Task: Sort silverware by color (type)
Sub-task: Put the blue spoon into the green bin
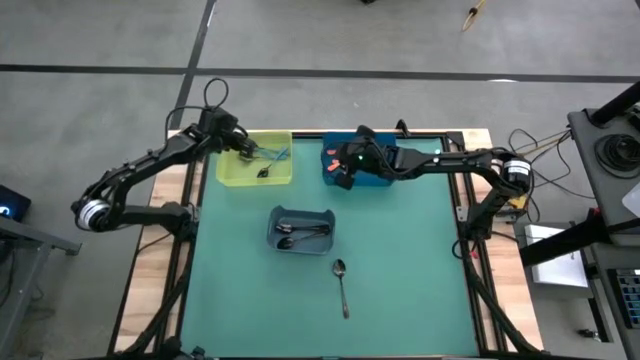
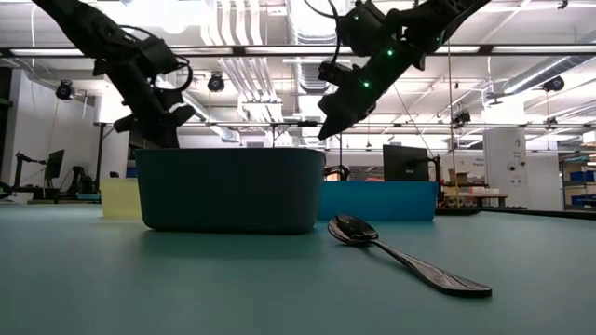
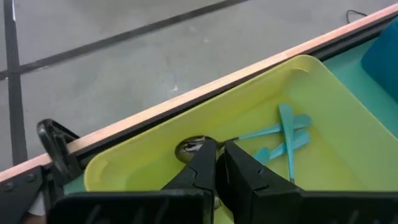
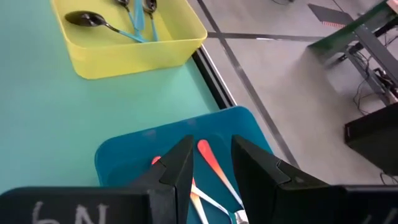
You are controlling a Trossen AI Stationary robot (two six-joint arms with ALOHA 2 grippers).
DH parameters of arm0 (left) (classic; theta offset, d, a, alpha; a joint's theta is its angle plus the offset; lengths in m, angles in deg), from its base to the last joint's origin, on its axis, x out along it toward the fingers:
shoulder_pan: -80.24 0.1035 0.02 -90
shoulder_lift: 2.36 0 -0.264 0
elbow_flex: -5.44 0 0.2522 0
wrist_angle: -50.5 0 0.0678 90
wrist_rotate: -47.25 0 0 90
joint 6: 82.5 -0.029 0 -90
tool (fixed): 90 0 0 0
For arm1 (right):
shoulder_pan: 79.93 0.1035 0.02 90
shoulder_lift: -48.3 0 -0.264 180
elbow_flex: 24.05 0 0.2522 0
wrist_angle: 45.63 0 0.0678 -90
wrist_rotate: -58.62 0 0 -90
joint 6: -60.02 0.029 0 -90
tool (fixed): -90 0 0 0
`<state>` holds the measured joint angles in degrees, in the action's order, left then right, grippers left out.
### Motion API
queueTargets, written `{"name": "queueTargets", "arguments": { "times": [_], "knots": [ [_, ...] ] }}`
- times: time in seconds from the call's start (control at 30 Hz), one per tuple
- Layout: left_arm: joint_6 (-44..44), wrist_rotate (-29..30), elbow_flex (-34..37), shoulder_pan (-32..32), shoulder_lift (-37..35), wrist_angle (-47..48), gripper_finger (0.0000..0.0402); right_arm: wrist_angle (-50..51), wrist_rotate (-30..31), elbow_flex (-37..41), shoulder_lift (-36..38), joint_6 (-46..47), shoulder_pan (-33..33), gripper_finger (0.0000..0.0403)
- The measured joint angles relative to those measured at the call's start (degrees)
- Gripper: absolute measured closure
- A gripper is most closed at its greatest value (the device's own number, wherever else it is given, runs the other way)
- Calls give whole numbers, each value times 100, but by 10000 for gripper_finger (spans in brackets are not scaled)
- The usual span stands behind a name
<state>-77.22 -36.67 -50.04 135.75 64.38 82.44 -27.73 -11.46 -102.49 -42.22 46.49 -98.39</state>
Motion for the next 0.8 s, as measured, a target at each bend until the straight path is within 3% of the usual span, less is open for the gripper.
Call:
{"name": "queueTargets", "arguments": {
  "times": [0.8],
  "knots": [
    [126,103,-81,11,733,-163,379,0,-2,56,2,-61,-147,303]
  ]
}}
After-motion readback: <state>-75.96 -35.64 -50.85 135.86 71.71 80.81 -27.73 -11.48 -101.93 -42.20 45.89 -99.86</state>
